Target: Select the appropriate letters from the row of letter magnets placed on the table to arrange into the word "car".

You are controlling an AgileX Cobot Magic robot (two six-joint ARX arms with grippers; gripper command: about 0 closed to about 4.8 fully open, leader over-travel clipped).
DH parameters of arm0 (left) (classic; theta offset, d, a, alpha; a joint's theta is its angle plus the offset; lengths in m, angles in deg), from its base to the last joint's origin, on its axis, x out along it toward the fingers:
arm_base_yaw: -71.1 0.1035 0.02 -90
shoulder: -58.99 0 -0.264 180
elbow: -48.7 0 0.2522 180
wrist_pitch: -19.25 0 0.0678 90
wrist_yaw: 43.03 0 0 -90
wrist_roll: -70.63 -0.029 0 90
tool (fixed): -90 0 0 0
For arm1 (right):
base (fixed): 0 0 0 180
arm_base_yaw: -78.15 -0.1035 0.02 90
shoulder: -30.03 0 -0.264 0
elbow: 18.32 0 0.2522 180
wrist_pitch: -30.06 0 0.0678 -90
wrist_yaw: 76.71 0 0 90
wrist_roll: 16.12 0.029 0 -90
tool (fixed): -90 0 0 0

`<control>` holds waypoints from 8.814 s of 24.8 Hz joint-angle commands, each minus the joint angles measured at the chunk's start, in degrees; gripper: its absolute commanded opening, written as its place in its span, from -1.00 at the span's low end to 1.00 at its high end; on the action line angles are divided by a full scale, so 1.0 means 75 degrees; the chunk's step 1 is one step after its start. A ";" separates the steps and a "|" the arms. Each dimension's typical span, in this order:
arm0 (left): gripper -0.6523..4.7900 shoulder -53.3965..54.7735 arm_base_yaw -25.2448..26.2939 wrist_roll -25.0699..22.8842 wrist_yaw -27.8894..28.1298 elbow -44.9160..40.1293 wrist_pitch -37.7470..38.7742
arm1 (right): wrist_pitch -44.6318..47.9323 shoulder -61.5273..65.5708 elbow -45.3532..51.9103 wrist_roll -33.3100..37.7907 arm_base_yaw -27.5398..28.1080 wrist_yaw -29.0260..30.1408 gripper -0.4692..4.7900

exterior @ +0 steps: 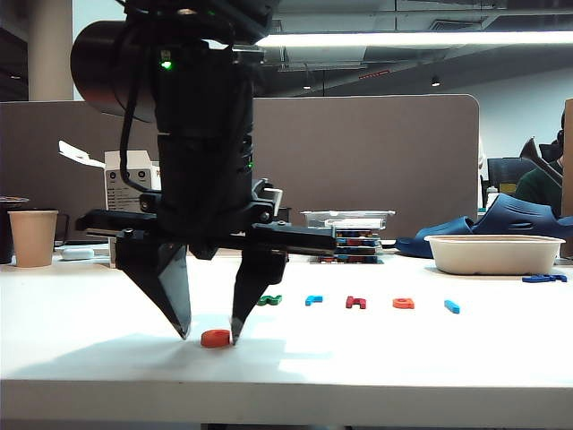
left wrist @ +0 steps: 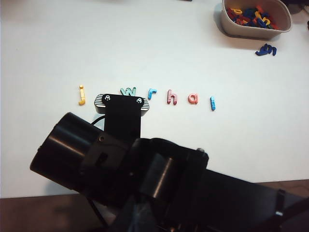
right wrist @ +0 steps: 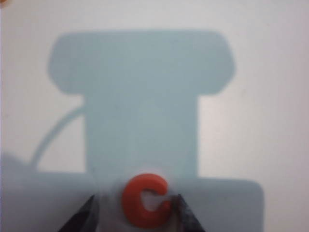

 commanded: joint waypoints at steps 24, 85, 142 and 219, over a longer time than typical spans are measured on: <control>-0.78 -0.0020 0.0003 -0.0006 0.0023 0.0009 -0.0017 | -0.0536 0.0373 0.0143 -0.0589 0.0003 0.0720 -0.44; -0.78 -0.0020 0.0003 -0.0006 0.0023 0.0009 -0.0017 | -0.0688 -0.2165 0.0090 -0.2136 0.1131 -0.0323 -0.55; -0.78 -0.0020 0.0003 -0.0006 0.0029 0.0009 -0.0015 | -0.0087 -0.0216 0.0093 -0.1988 0.0842 0.1539 -0.62; -0.78 -0.0020 0.0003 -0.0006 0.0023 0.0009 -0.0017 | -0.1064 -0.0758 -0.0055 -0.3590 0.3972 0.0866 -0.03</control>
